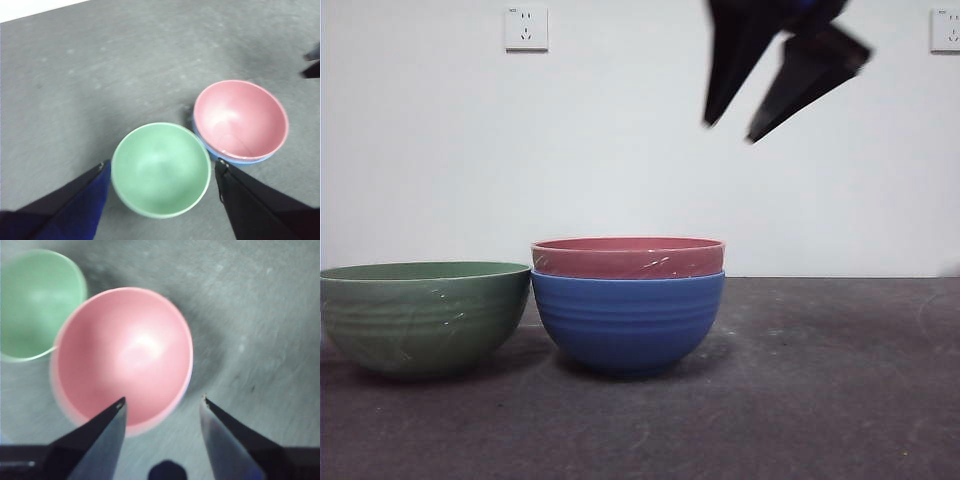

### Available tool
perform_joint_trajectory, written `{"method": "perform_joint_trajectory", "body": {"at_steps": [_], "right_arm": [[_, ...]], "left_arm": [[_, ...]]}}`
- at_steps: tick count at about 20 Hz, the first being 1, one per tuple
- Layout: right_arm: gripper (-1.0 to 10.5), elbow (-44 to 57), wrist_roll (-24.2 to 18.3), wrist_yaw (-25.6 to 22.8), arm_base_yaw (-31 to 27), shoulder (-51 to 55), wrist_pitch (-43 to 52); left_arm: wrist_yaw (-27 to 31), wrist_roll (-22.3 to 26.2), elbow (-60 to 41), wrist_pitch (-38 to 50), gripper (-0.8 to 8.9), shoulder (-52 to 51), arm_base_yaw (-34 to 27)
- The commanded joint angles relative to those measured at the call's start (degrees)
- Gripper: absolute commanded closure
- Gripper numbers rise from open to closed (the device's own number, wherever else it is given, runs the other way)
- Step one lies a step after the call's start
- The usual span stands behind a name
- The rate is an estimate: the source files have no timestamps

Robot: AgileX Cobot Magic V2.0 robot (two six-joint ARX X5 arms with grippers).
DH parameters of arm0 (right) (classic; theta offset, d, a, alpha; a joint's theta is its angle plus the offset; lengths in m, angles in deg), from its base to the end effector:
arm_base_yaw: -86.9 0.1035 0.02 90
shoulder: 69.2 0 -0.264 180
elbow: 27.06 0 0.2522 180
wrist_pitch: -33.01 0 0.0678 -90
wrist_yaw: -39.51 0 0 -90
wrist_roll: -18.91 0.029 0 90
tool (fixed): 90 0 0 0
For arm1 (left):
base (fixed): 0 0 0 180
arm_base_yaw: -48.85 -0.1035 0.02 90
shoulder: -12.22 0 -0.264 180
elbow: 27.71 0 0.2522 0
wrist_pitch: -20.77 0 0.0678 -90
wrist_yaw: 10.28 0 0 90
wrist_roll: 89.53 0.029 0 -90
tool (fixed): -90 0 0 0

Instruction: Pick up the green bowl on the top,put the green bowl on the left,pick up the red bowl in the middle,put the red bowl on the right

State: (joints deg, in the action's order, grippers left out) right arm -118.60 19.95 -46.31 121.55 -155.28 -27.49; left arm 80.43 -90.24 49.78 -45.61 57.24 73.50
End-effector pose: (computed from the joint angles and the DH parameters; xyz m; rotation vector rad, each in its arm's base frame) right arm 0.2525 0.1771 0.3116 -0.2408 0.9489 0.6152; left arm 0.1151 -0.0524 0.3716 0.1190 0.5840 -0.4018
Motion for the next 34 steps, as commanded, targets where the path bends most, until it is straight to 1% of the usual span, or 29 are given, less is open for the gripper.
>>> {"method": "perform_joint_trajectory", "body": {"at_steps": [1,5,9,10,12,14,16,19,23,27,31,32,34], "right_arm": [[7.6,-2.4,-1.2,-3.2,1.2,-6.4,0.1],[7.6,-2.6,-1.2,-3.1,1.0,-13.3,1.6],[7.6,-2.6,-1.2,-3.0,0.7,-16.2,1.8],[7.8,-2.6,-1.2,-3.0,0.7,-16.5,1.7],[8.7,-2.6,-1.4,-3.0,0.7,-16.5,1.9],[9.0,-2.6,-1.5,-3.1,0.7,-16.5,1.9],[9.6,-2.6,-1.6,-3.1,0.7,-16.5,2.0],[9.6,-2.6,-1.6,-3.1,0.8,-16.1,2.1],[9.6,-2.6,-1.6,-3.1,0.7,-13.2,2.6],[9.6,-2.6,-1.6,-3.2,0.3,-7.5,2.6],[9.6,-2.6,-1.6,-3.4,-2.6,-0.5,0.0],[9.6,-2.6,-1.7,-5.0,-4.0,1.2,-1.9],[9.6,-2.6,-2.3,-9.6,-7.8,4.2,-7.1]], "left_arm": [[0.8,-0.1,0.0,-1.6,4.63,-0.6,-0.9],[0.7,0.1,0.0,-3.7,4.63,-0.5,-1.1],[0.7,0.3,0.0,-3.6,4.63,-0.5,-1.1],[0.7,0.3,0.0,-3.6,4.63,-0.5,-1.1],[0.8,0.5,0.0,-3.6,4.63,-0.5,-1.1],[0.8,0.5,0.0,-3.5,4.63,-0.5,-1.1],[0.8,0.5,0.0,-3.3,4.63,-0.5,-1.1],[0.8,0.5,0.0,-2.9,4.63,-0.4,-1.1],[0.7,0.5,0.0,-2.6,4.63,0.3,-1.1],[0.7,0.5,0.0,-1.7,4.63,0.6,-1.1],[0.7,0.5,0.0,-1.4,4.64,0.6,-1.1],[0.7,0.5,0.0,-1.4,4.63,0.6,-1.1],[0.7,0.5,0.0,-1.4,4.64,0.6,-1.1]]}}
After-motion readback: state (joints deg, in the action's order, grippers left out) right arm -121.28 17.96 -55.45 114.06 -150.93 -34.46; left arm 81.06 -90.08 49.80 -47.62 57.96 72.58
